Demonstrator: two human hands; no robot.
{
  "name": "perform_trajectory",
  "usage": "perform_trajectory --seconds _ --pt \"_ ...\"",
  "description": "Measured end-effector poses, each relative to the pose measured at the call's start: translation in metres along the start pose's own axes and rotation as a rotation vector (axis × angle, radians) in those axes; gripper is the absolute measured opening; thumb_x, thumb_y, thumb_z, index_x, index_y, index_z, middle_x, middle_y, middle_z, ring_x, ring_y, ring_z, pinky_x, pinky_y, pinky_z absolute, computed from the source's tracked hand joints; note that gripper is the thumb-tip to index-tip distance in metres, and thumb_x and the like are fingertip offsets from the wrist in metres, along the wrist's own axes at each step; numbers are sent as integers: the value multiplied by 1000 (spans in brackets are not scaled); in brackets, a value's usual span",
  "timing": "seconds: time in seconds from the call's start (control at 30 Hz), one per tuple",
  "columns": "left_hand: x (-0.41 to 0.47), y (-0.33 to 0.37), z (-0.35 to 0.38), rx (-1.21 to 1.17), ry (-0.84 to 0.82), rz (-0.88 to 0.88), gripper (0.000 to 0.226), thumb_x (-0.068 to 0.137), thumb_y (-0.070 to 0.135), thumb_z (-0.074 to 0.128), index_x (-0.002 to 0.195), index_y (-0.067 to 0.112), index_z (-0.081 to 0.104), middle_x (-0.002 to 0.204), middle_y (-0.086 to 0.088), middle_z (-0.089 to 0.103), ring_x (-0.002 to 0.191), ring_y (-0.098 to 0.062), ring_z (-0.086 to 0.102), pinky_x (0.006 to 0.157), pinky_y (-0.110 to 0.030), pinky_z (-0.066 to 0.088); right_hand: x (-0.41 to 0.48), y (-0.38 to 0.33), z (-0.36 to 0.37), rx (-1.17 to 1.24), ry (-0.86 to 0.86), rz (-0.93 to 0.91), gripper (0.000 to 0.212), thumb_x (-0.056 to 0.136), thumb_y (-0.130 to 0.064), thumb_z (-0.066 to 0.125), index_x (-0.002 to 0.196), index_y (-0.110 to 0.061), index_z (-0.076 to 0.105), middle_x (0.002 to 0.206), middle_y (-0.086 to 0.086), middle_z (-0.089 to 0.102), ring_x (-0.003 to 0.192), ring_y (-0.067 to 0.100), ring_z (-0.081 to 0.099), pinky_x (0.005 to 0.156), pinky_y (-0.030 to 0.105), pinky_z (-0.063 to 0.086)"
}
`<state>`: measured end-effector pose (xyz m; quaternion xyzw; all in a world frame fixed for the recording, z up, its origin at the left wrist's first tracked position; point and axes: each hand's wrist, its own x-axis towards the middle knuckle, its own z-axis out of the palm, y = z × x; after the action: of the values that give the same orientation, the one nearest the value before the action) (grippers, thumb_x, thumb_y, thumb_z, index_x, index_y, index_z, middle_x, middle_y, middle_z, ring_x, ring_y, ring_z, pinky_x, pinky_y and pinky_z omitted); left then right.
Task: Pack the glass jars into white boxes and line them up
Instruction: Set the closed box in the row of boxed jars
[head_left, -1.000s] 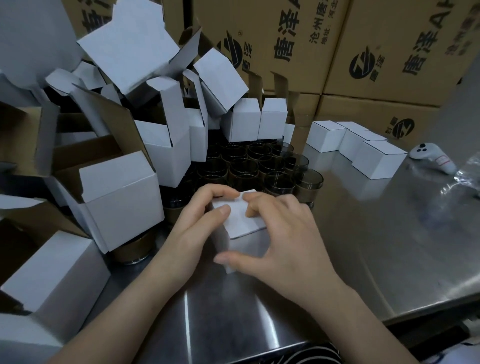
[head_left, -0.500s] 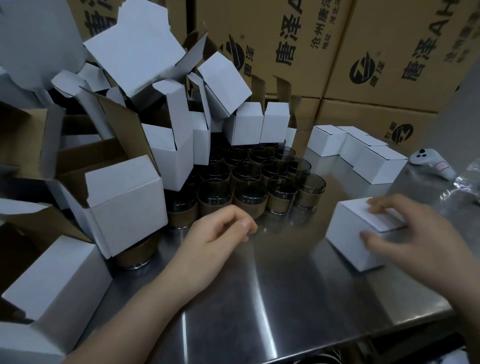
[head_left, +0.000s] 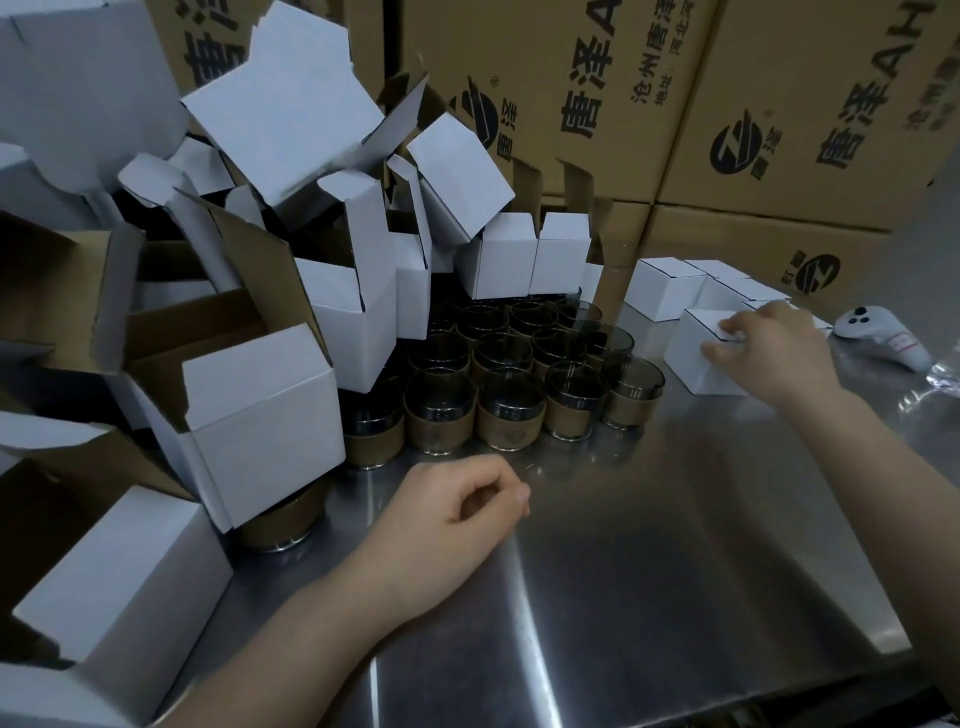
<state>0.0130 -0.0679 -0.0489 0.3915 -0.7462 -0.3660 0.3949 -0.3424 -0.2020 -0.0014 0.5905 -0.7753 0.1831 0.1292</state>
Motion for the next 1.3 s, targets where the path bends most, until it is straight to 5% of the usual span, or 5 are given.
perform_trajectory --seconds 0.1,0.23,0.43,1.0,1.3 --pt "-2 -4 1 166 -53 63 24 90 34 57 72 19 63 61 2 56 55 -7 48 57 -27 40 20 -8 5 -213 -91 28 32 93 -37 48 117 -21 64 129 16 53 123 38 39 102 48 27" --pt "-1 -6 2 301 -84 119 30 87 48 47 77 23 59 63 9 54 58 -8 50 55 -27 38 42 -15 10 -321 -191 67 24 97 -31 34 107 -23 54 128 14 53 125 36 37 108 50 20" --pt "-2 -5 1 391 -94 189 31 88 52 42 83 25 56 73 12 54 68 -6 52 58 -16 31 72 -14 22 -334 -246 87 35 100 -25 25 126 -27 49 138 12 48 131 36 33 111 55 18" --pt "2 -4 3 466 -113 186 29 90 53 43 89 27 56 78 15 51 73 -1 49 62 -11 31 88 -27 30 -329 -172 82 33 103 -25 29 124 -26 55 129 15 54 124 36 41 107 52 20" --pt "2 -5 5 447 -105 128 33 87 53 41 88 24 57 81 9 56 73 -5 51 61 -14 32 88 -31 23 -296 -334 144 41 98 -27 34 139 -21 37 149 13 36 140 36 22 111 57 15"
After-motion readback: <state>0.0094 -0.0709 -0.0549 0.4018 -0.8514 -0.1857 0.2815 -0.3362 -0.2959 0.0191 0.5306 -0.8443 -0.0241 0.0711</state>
